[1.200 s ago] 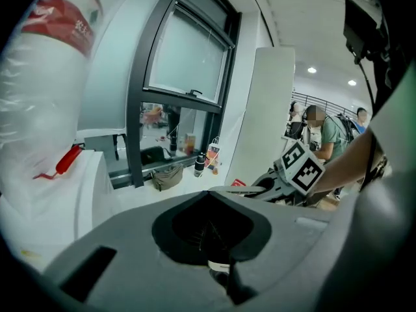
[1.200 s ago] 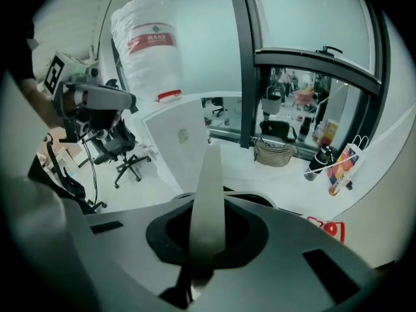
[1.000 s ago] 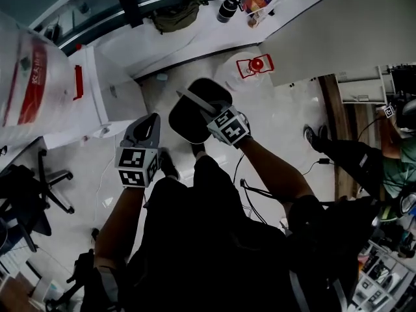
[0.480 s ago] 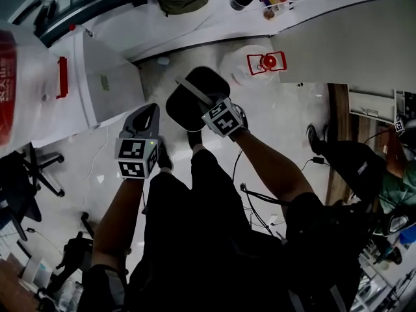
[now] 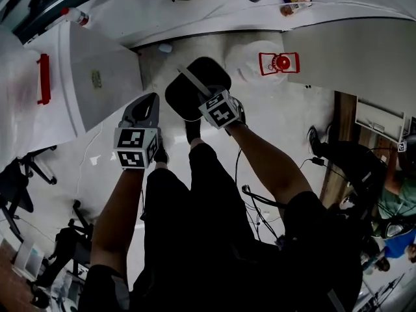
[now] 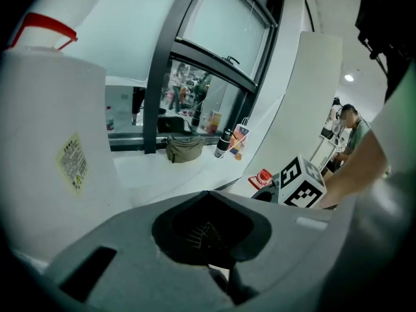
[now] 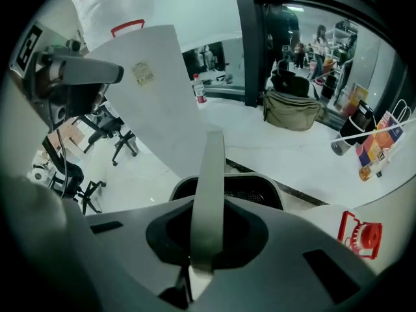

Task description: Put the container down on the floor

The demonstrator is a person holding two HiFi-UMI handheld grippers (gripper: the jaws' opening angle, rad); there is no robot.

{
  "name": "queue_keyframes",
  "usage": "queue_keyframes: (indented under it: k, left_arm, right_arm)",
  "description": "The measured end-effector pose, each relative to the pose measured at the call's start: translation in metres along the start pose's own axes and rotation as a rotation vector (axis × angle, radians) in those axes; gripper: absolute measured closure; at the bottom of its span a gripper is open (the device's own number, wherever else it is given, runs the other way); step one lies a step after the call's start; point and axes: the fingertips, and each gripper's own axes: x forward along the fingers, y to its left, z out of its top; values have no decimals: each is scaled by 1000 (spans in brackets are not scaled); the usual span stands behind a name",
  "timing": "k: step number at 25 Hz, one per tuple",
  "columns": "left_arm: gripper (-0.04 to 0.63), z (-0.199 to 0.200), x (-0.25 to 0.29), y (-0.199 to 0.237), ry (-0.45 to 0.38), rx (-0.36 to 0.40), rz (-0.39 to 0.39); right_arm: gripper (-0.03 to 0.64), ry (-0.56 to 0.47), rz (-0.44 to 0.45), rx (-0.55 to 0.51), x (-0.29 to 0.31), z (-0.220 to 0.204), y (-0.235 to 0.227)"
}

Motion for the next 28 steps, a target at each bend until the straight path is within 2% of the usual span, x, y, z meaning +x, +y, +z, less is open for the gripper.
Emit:
queue_keyframes:
  k: [3,7,17,28]
  left_arm:
    - [586,-14,17,10,-1,-45,18]
    - [586,-36,42,24,7,-67,46]
    - [586,-103,78,49,69,-165,142]
    - [586,-137,116,64,92,-196,148]
  right_arm:
    - [597,12,0,9,16,-6,-4]
    - [597,17,-5,26,37,-10,-11]
    - [597,54,8,34,108,-32,-25]
    - [597,102,38,49,179,-44,-35]
